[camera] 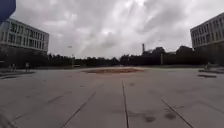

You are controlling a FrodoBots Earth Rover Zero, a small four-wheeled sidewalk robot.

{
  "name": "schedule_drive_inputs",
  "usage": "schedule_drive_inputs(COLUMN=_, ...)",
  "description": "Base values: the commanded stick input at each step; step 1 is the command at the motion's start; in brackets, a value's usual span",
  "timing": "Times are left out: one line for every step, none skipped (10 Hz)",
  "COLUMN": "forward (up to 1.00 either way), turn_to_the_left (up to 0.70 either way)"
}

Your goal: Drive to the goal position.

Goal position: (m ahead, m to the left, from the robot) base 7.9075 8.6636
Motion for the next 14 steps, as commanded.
schedule_drive_inputs(forward=0.70, turn_to_the_left=0.02)
schedule_drive_inputs(forward=0.70, turn_to_the_left=0.03)
schedule_drive_inputs(forward=0.70, turn_to_the_left=0.05)
schedule_drive_inputs(forward=0.70, turn_to_the_left=0.07)
schedule_drive_inputs(forward=0.70, turn_to_the_left=0.16)
schedule_drive_inputs(forward=0.70, turn_to_the_left=0.18)
schedule_drive_inputs(forward=0.70, turn_to_the_left=0.12)
schedule_drive_inputs(forward=0.70, turn_to_the_left=0.02)
schedule_drive_inputs(forward=0.70, turn_to_the_left=0.00)
schedule_drive_inputs(forward=0.70, turn_to_the_left=0.00)
schedule_drive_inputs(forward=0.70, turn_to_the_left=0.00)
schedule_drive_inputs(forward=0.70, turn_to_the_left=0.00)
schedule_drive_inputs(forward=0.70, turn_to_the_left=0.02)
schedule_drive_inputs(forward=0.70, turn_to_the_left=0.00)
